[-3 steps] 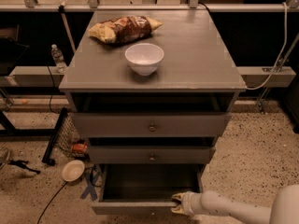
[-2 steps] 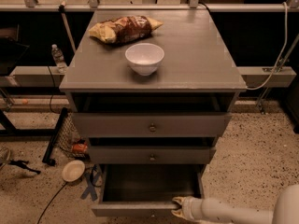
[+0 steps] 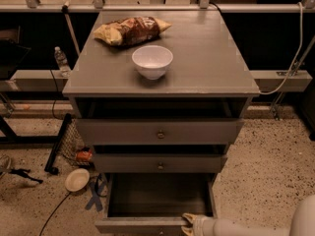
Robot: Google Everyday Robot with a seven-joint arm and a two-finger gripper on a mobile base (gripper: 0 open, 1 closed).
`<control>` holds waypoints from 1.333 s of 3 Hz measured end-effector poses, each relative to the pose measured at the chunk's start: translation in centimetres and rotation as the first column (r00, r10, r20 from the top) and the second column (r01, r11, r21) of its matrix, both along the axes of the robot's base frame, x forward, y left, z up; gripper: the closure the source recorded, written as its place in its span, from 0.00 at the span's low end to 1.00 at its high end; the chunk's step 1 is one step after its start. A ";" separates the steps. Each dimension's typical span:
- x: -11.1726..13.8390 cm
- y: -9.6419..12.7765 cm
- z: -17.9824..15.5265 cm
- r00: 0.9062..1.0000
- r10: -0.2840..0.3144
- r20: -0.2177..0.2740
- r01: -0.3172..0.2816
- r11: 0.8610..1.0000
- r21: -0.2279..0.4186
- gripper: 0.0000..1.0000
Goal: Open bottom drawer
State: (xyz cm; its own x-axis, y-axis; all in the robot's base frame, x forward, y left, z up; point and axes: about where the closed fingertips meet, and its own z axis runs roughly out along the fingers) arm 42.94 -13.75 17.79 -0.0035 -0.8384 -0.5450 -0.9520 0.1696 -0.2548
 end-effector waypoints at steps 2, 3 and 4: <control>-0.7 0.1 -0.1 1.000 -0.003 0.000 0.003 1.000 0.000 0.59; -0.8 0.2 -0.1 1.000 -0.001 -0.002 0.001 1.000 0.002 0.36; -0.9 0.4 -0.2 1.000 0.001 -0.004 -0.001 1.000 0.004 0.04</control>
Offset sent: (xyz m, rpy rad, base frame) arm -0.0071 0.0008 -0.0006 -0.0001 -0.0001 -0.0027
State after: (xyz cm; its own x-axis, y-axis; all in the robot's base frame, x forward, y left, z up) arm 42.05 -13.34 17.58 -0.0050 -0.8364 -0.5481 -0.9531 0.1698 -0.2505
